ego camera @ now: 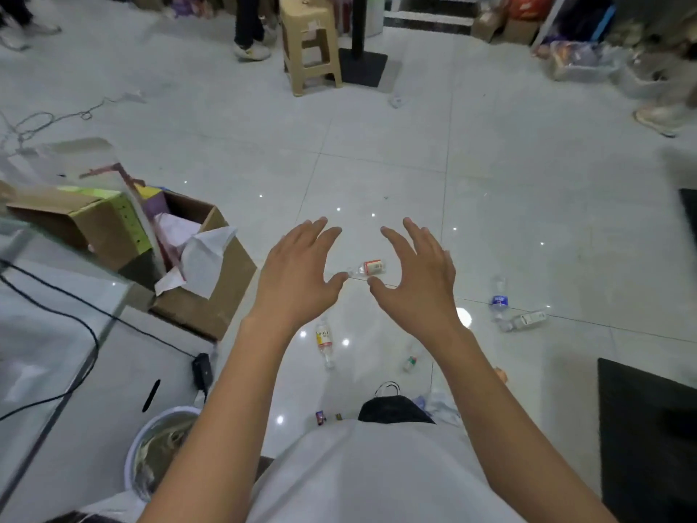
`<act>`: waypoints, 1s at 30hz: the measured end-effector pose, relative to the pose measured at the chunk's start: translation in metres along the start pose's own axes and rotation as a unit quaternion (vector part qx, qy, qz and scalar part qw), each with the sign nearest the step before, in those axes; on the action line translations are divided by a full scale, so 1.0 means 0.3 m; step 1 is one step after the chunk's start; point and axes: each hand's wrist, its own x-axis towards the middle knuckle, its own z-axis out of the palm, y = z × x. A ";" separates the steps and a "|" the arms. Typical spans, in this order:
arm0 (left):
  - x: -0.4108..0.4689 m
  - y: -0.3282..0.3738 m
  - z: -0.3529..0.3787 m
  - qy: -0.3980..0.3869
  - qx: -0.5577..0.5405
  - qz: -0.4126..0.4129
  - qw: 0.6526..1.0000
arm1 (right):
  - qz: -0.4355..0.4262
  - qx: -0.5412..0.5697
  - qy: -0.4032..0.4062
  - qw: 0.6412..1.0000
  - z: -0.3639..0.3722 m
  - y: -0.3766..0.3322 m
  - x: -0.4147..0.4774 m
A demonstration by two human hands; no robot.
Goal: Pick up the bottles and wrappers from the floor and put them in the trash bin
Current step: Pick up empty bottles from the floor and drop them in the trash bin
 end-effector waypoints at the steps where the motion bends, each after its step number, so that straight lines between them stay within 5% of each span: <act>1: 0.048 0.029 0.014 -0.006 0.007 0.011 1.000 | 0.008 0.003 0.003 1.000 -0.019 0.033 0.025; 14: 0.477 0.510 0.212 -0.081 0.037 0.187 0.978 | 0.186 0.030 0.110 0.976 -0.316 0.492 0.073; 30: 0.787 0.907 0.401 -0.152 0.028 0.386 0.910 | 0.364 0.025 0.212 0.906 -0.450 0.753 0.074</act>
